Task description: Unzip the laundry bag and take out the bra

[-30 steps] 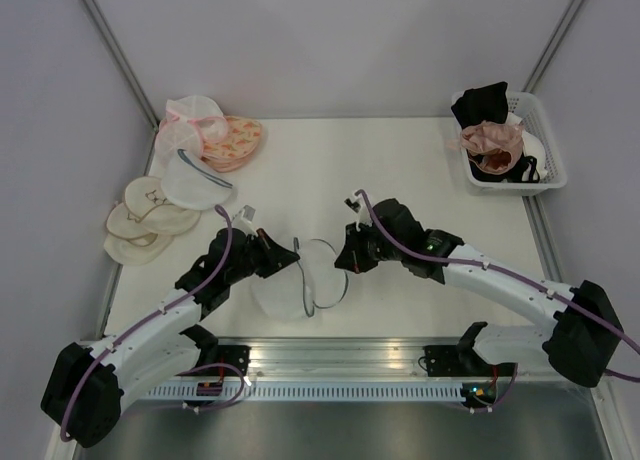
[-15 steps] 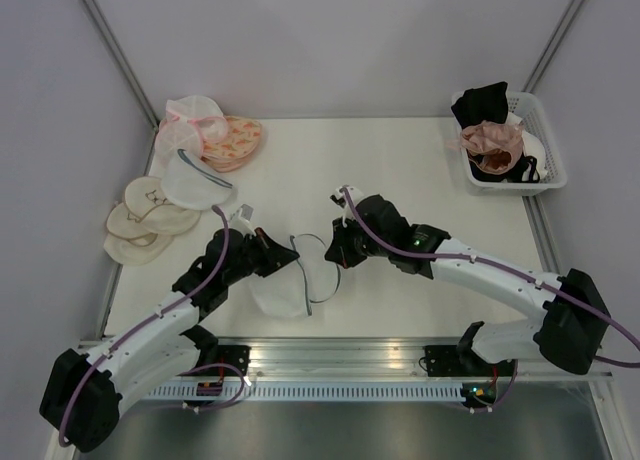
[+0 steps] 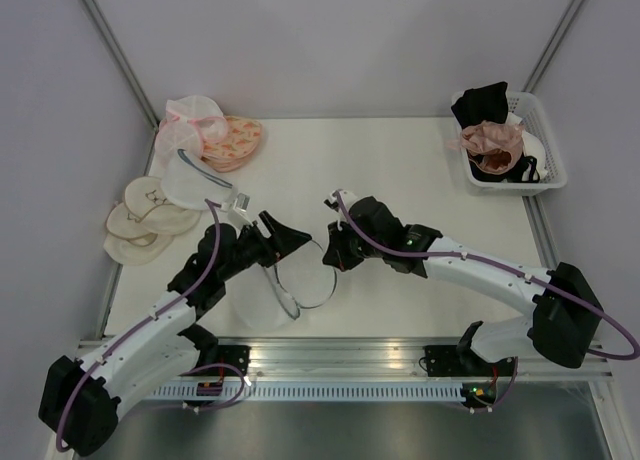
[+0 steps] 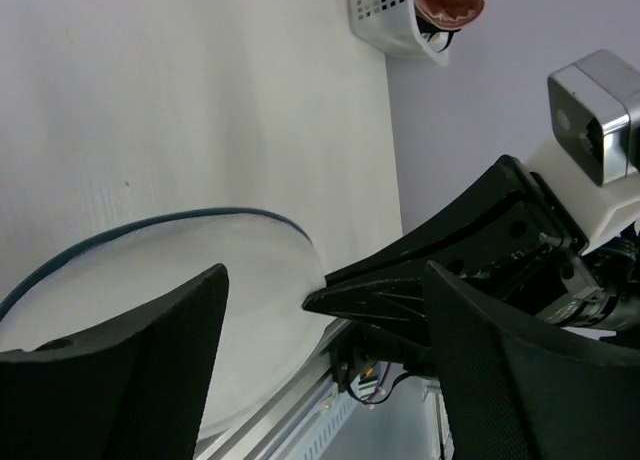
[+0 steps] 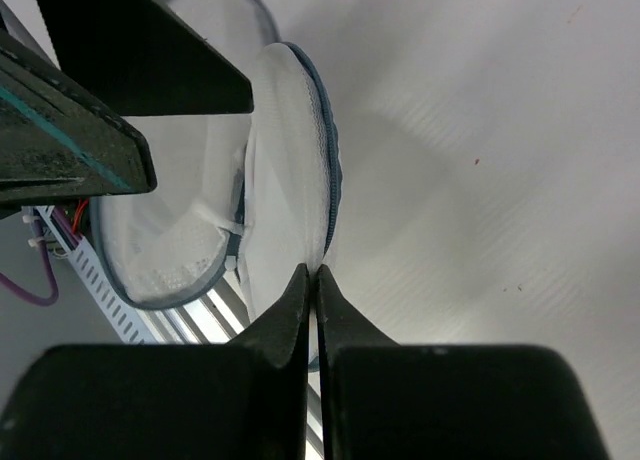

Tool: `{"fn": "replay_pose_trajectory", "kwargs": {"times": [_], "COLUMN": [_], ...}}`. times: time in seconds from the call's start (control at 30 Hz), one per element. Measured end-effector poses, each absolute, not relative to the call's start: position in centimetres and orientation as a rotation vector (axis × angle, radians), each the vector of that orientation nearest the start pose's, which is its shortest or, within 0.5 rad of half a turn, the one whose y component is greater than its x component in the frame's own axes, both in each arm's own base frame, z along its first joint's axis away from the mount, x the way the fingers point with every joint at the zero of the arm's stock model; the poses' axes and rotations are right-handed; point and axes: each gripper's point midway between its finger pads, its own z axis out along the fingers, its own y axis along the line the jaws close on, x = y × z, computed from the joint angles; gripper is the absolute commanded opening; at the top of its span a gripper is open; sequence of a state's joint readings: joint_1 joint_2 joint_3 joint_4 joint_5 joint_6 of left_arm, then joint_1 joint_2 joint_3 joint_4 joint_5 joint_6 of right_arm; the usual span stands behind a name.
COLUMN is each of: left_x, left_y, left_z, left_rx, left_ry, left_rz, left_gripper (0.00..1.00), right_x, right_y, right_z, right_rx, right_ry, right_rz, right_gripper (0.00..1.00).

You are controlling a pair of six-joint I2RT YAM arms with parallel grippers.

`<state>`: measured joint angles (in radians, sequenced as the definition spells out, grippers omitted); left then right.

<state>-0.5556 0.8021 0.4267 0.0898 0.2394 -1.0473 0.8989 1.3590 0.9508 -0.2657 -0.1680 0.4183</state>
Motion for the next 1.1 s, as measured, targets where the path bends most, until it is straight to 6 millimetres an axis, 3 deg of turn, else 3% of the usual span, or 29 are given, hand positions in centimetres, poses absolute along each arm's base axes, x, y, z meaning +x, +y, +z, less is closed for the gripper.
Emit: {"fn": "replay_pose_trajectory", "kwargs": {"times": [0.1, 0.2, 0.3, 0.33, 0.37, 0.4, 0.53, 0.63, 0.77, 0.93, 1.1], "left_x": [22.3, 22.3, 22.3, 22.3, 22.2, 22.2, 22.2, 22.4, 22.5, 22.4, 21.8], "left_y": [-23.1, -23.4, -23.6, -23.7, -23.7, -23.6, -22.8, -21.8, -20.6, -19.8, -19.1], "left_z": [18.8, 18.3, 17.7, 17.7, 17.7, 17.7, 18.7, 20.3, 23.8, 28.2, 28.8], "left_rx": [-0.323, -0.325, -0.328, -0.328, -0.328, -0.329, -0.352, -0.38, -0.403, -0.395, -0.4], "left_ry": [2.038, 2.06, 2.085, 2.089, 2.09, 2.088, 2.052, 1.991, 1.885, 1.792, 1.78], "left_rz": [-1.305, -1.316, -1.317, -1.318, -1.318, -1.317, -1.292, -1.262, -1.246, -1.252, -1.24], "left_gripper": [0.99, 1.0, 1.0, 1.0, 1.0, 1.0, 1.0, 1.0, 1.0, 1.0, 1.0], "right_x": [19.7, 19.2, 18.5, 18.2, 17.8, 17.5, 16.1, 16.2, 18.4, 22.8, 25.8], "right_y": [33.0, 33.4, 33.8, 33.9, 34.1, 34.2, 33.5, 32.7, 30.5, 24.8, 17.7], "right_z": [15.0, 15.2, 15.3, 15.3, 15.4, 15.6, 16.8, 17.8, 18.1, 19.7, 23.8], "right_rx": [-0.689, -0.717, -0.756, -0.774, -0.796, -0.816, -0.854, -0.853, -0.779, -0.589, -0.366], "right_ry": [2.286, 2.272, 2.263, 2.258, 2.248, 2.232, 2.173, 2.146, 2.184, 2.215, 2.136], "right_rz": [0.896, 0.939, 0.99, 1.013, 1.037, 1.064, 1.121, 1.083, 0.859, 0.403, -0.025], "right_gripper": [0.0, 0.0, 0.15, 0.16, 0.12, 0.0, 0.0, 0.0, 0.0, 0.0, 0.0]}}
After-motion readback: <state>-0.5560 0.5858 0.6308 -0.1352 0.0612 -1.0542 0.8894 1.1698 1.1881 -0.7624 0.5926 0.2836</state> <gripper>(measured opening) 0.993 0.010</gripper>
